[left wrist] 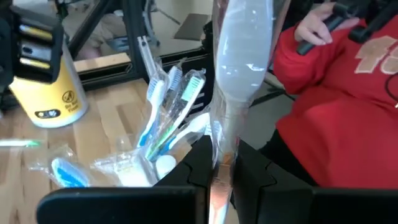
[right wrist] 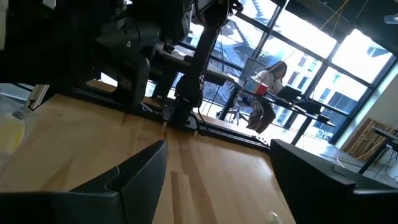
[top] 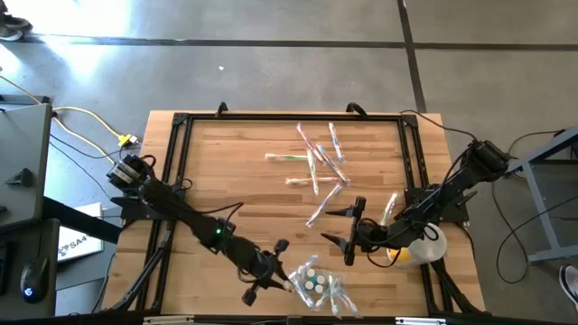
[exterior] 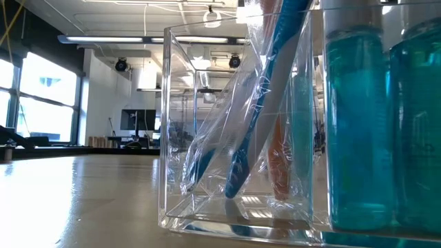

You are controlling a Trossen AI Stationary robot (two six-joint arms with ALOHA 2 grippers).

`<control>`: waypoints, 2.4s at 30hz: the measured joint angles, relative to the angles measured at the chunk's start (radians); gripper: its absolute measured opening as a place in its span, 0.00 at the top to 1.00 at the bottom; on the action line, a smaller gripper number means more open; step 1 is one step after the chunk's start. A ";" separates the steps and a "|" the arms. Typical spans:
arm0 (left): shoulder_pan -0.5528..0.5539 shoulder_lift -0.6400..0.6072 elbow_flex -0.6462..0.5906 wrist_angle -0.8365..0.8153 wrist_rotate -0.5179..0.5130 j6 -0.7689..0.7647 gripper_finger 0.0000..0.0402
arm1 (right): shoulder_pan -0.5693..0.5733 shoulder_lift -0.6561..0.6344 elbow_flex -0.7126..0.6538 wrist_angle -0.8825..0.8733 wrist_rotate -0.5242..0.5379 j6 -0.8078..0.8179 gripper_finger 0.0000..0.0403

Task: Pick & Place toothbrushing station
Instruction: Put the orange toothbrush into the transparent organizer

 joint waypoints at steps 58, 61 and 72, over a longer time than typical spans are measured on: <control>0.118 0.078 -0.224 0.298 0.177 -0.015 0.93 | 0.000 0.000 0.000 -0.022 -0.054 0.044 0.31; 0.117 0.085 -0.223 0.302 0.181 -0.024 0.93 | 0.000 0.000 0.000 -0.028 -0.053 0.051 0.31; 0.118 0.085 -0.224 0.278 0.152 -0.028 0.89 | 0.000 0.000 0.000 -0.048 -0.054 0.052 0.31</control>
